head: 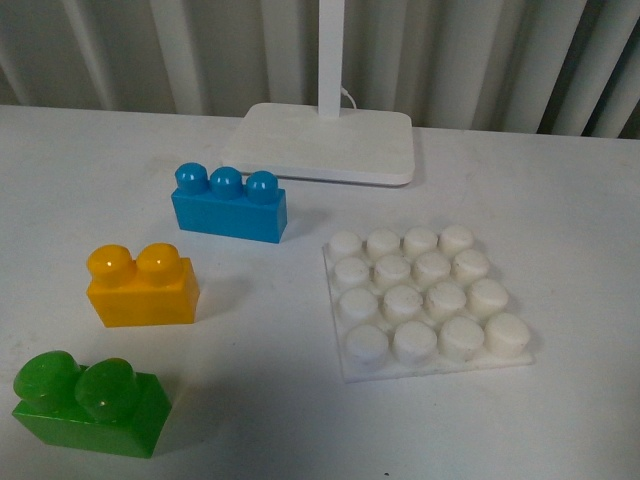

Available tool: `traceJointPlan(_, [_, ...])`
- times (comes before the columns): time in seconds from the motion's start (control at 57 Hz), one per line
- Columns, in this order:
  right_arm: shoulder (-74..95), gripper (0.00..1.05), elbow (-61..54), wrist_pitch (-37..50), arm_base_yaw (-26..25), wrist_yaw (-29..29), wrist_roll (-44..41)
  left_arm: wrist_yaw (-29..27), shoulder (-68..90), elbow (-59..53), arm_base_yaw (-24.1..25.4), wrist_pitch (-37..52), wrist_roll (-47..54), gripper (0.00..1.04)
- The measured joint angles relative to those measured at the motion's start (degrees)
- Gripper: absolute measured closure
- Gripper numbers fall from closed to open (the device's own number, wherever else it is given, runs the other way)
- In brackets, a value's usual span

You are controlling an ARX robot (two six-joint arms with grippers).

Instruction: Insert yellow block into base center

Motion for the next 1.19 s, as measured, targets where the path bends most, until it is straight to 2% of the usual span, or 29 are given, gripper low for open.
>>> traceJointPlan(0.246, [0.0,1.02,0.0,-0.2,0.0,0.0,-0.1,0.0,0.0,0.0,0.0,0.0,0.0,0.06])
traceJointPlan(0.316, [0.0,0.9,0.0,-0.2,0.0,0.0,-0.1,0.0,0.0,0.0,0.0,0.0,0.0,0.06])
traceJointPlan(0.386, [0.0,0.71,0.0,-0.2,0.0,0.0,-0.1,0.0,0.0,0.0,0.0,0.0,0.0,0.06])
traceJointPlan(0.439, [0.0,0.56,0.0,-0.2,0.0,0.0,-0.1,-4.2,2.3,0.5,-1.6,-0.8,-3.6,0.06])
traceJointPlan(0.474, [0.0,0.51,0.0,-0.2,0.0,0.0,-0.1,-4.6,5.6,1.0,-2.2,0.6,-5.2,0.06])
traceJointPlan(0.596, [0.0,0.28,0.0,-0.2,0.0,0.0,-0.1,1.3,19.1,5.2,-1.1,9.3,-3.9,0.06])
traceJointPlan(0.702, [0.0,0.08,0.0,-0.2,0.0,0.0,-0.1,7.2,32.2,12.2,-1.5,14.0,3.7,0.06])
traceJointPlan(0.86, [0.0,0.09,0.0,-0.2,0.0,0.0,-0.1,17.4,49.2,21.1,-3.4,10.4,22.4,0.06])
traceJointPlan(0.947, [0.0,0.09,0.0,-0.2,0.0,0.0,-0.1,21.9,56.3,26.1,-3.8,4.5,34.7,0.06])
traceJointPlan(1.088, [0.0,0.09,0.0,-0.2,0.0,0.0,-0.1,20.3,69.2,38.3,-5.7,-9.1,58.1,0.06])
traceJointPlan(1.193, [0.0,0.09,0.0,-0.2,0.0,0.0,-0.1,17.1,74.8,42.6,-7.3,-13.6,66.1,0.06])
